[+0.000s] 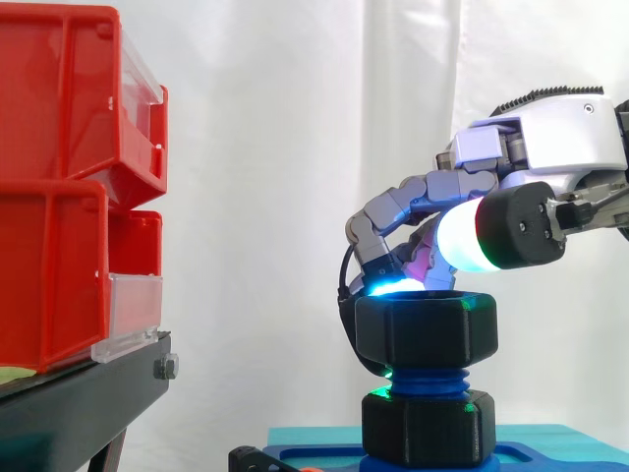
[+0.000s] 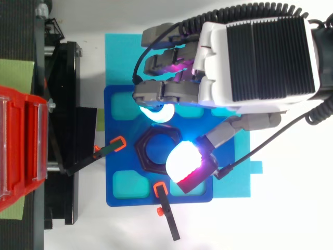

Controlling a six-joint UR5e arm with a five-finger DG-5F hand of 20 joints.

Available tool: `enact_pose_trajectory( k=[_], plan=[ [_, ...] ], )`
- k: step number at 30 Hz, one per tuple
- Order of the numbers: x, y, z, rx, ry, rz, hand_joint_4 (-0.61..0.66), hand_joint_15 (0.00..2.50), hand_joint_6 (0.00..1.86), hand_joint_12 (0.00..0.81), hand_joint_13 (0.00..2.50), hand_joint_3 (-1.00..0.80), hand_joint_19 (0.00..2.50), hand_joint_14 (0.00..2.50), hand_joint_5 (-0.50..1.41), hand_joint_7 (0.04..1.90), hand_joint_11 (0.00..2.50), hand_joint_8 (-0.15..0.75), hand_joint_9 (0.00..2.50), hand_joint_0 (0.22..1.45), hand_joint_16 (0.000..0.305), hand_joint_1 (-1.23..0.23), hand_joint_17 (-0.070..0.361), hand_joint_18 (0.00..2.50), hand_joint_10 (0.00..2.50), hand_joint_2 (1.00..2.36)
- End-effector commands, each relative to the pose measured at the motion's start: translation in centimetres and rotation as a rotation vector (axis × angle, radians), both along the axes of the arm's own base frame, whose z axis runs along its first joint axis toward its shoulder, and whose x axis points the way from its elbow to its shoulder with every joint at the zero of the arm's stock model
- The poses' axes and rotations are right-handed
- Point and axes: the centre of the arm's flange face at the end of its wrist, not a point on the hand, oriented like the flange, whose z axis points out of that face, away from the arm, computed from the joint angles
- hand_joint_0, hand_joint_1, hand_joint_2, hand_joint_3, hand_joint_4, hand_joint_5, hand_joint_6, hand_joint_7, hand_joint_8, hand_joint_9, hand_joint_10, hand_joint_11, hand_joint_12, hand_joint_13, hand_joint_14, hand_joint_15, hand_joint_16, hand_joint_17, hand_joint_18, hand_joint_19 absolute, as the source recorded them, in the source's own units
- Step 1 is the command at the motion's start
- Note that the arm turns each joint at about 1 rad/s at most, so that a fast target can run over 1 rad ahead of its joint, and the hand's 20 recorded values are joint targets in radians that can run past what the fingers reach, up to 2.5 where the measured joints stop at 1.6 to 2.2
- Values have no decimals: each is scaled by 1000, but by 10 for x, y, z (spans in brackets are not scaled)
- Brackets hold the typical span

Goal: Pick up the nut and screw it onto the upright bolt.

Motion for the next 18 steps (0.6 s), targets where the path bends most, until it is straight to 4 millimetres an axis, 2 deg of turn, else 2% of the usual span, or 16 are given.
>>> enact_pose_trajectory(
  k=[1,3,6,7,12,14,18],
  plan=[
    [-1,-4,0,2,-1,9,197,0,507,235,847,-500,0,0,22,1513,0,305,1140,552,21,-236,47,548,0,1000],
    [-1,-6,1,3,-3,12,207,0,501,239,843,-500,0,0,7,1481,0,306,1129,550,21,-225,48,539,0,1000],
    [1,-6,6,4,-13,18,228,0,504,247,824,-500,0,0,-27,1286,0,300,1097,546,23,-207,51,522,0,1000],
    [5,-8,18,4,-35,17,232,0,504,252,822,-500,0,0,-33,1264,0,305,1093,543,23,-203,52,520,0,1000],
    [9,-9,39,5,-56,24,262,0,504,259,812,-500,0,0,-58,1112,0,299,1062,536,24,-188,55,517,0,1000],
    [9,-11,46,4,-50,28,278,0,504,265,799,-500,0,0,-79,976,0,294,1043,533,26,-182,58,517,0,1000],
    [8,-11,50,4,-46,31,251,0,503,268,776,-500,0,0,-93,850,0,287,1003,527,28,-164,64,505,0,1000]
  ],
)
